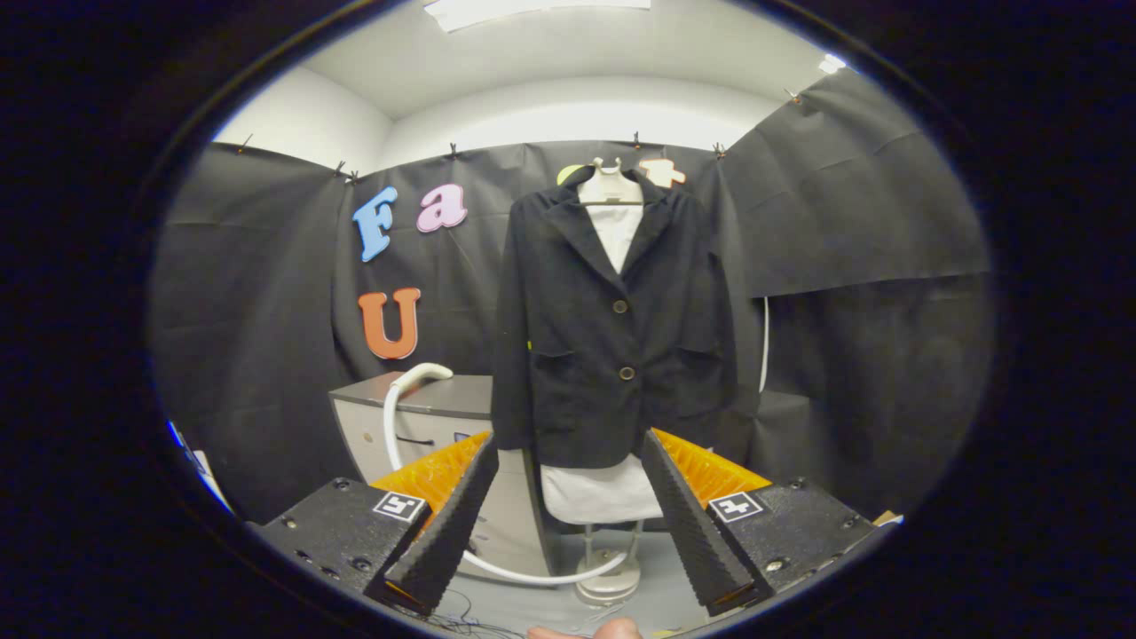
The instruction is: Iron the clothes twice with a garment steamer, once on the left side and once on the right side.
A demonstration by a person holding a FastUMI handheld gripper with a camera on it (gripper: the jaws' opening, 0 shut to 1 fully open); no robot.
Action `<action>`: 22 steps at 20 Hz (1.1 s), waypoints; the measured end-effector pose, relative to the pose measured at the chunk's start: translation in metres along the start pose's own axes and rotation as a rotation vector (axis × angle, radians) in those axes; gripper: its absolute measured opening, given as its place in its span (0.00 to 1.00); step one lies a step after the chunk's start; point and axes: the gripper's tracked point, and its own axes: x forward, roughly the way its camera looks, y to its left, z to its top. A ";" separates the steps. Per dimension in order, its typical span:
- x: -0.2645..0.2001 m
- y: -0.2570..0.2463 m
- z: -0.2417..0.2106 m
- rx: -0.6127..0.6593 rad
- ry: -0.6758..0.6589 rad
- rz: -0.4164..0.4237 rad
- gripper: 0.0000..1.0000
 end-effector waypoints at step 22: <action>0.356 0.325 -0.012 -0.003 0.409 0.367 1.00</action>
